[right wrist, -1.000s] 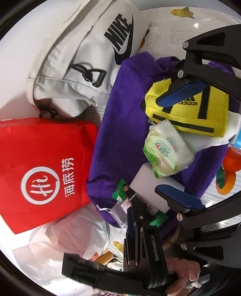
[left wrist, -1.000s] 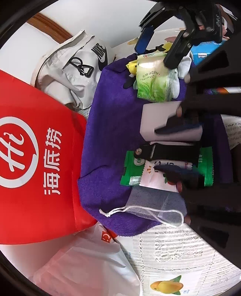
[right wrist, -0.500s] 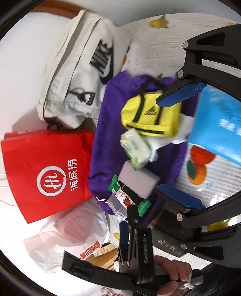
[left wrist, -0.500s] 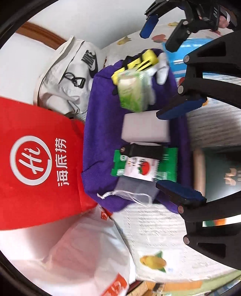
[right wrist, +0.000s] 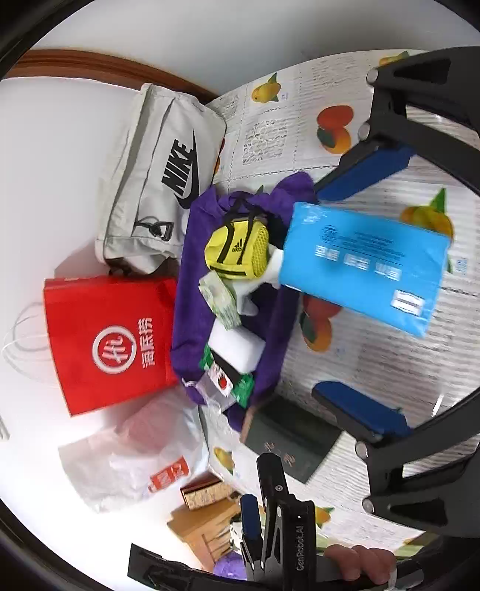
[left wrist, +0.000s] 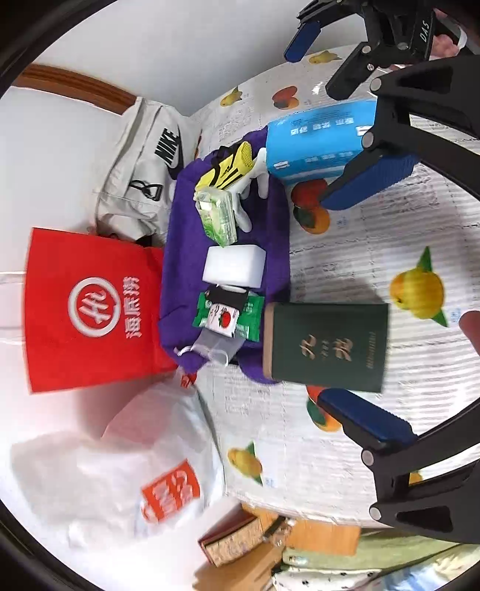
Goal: Organize soft objects
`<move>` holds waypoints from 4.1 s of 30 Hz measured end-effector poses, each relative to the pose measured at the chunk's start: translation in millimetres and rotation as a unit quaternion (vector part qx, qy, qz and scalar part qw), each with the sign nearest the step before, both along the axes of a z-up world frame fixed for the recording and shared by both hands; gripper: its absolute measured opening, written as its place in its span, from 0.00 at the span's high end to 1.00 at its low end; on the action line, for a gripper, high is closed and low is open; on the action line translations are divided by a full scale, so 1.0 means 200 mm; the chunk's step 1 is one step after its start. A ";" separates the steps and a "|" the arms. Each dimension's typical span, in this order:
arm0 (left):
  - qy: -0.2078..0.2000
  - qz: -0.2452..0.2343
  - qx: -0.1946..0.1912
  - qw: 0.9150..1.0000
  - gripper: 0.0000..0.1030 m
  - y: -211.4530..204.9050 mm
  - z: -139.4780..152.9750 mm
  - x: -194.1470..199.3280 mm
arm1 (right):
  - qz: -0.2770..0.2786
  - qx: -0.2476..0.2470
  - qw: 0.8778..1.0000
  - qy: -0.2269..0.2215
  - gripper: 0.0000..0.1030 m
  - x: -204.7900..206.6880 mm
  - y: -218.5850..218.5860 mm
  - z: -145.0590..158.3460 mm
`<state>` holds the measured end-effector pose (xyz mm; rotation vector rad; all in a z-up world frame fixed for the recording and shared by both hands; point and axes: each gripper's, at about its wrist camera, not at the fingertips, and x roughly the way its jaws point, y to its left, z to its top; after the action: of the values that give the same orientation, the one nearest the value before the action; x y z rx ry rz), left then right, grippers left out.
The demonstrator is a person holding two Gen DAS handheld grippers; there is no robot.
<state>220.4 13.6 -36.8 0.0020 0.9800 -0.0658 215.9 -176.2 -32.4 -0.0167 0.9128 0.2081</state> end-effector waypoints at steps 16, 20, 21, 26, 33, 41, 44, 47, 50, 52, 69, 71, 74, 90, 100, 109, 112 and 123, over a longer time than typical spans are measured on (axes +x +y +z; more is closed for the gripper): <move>-0.058 0.035 0.045 0.997 0.04 -0.06 0.15 -0.62 | -0.037 0.021 0.999 -0.011 0.00 -0.55 -0.08 0.17; -0.072 0.039 0.040 0.996 0.04 -0.06 0.16 -0.77 | -0.037 0.022 0.999 -0.031 0.00 -0.69 -0.09 0.19; -0.074 0.040 0.040 0.996 0.04 -0.07 0.17 -0.81 | -0.039 0.018 0.999 -0.033 0.00 -0.72 -0.09 0.18; -0.089 0.049 0.039 0.994 0.04 -0.06 0.19 -0.96 | -0.042 0.024 0.998 -0.044 0.00 -0.87 -0.12 0.20; -0.104 0.039 0.045 0.993 0.04 -0.11 0.22 -1.08 | -0.046 0.027 0.997 -0.062 0.00 -1.04 -0.14 0.24; -0.107 0.041 0.033 0.993 0.04 -0.10 0.23 -1.12 | -0.059 0.030 0.996 -0.062 0.00 -1.12 -0.18 0.24; -0.111 0.041 0.032 0.993 0.04 -0.10 0.23 -1.13 | -0.060 0.029 0.996 -0.063 0.00 -1.13 -0.19 0.25; -0.112 0.039 0.030 0.992 0.04 -0.11 0.24 -1.14 | -0.059 0.025 0.996 -0.066 0.00 -1.14 -0.18 0.26; -0.112 0.036 0.030 0.993 0.04 -0.11 0.24 -1.14 | -0.059 0.025 0.996 -0.067 0.00 -1.14 -0.18 0.26; -0.112 0.037 0.031 0.993 0.04 -0.11 0.24 -1.15 | -0.060 0.024 0.996 -0.068 0.00 -1.15 -0.18 0.26; -0.106 0.031 0.034 0.993 0.04 -0.14 0.22 -1.17 | -0.060 0.025 0.996 -0.060 0.00 -1.19 -0.17 0.24; -0.106 0.032 0.034 0.993 0.04 -0.14 0.22 -1.18 | -0.059 0.027 0.996 -0.059 0.00 -1.19 -0.17 0.24; -0.106 0.032 0.034 0.993 0.04 -0.14 0.22 -1.18 | -0.058 0.026 0.996 -0.059 0.00 -1.19 -0.17 0.24; -0.105 0.033 0.034 0.993 0.04 -0.14 0.21 -1.18 | -0.058 0.027 0.996 -0.058 0.00 -1.19 -0.17 0.23; -0.105 0.034 0.036 0.993 0.04 -0.12 0.21 -1.19 | -0.062 0.033 0.996 -0.057 0.00 -1.20 -0.18 0.22; -0.106 0.035 0.035 0.993 0.04 -0.12 0.21 -1.19 | -0.064 0.031 0.996 -0.058 0.00 -1.20 -0.19 0.22; -0.107 0.032 0.036 0.993 0.04 -0.13 0.21 -1.19 | -0.064 0.029 0.996 -0.058 0.00 -1.20 -0.19 0.22; -0.106 0.033 0.039 0.993 0.04 -0.13 0.22 -1.19 | -0.064 0.026 0.996 -0.056 0.00 -1.21 -0.17 0.22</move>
<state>-17.6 -12.9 7.3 0.0476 0.7697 0.0329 -25.4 -210.5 11.8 0.0773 0.7928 0.1110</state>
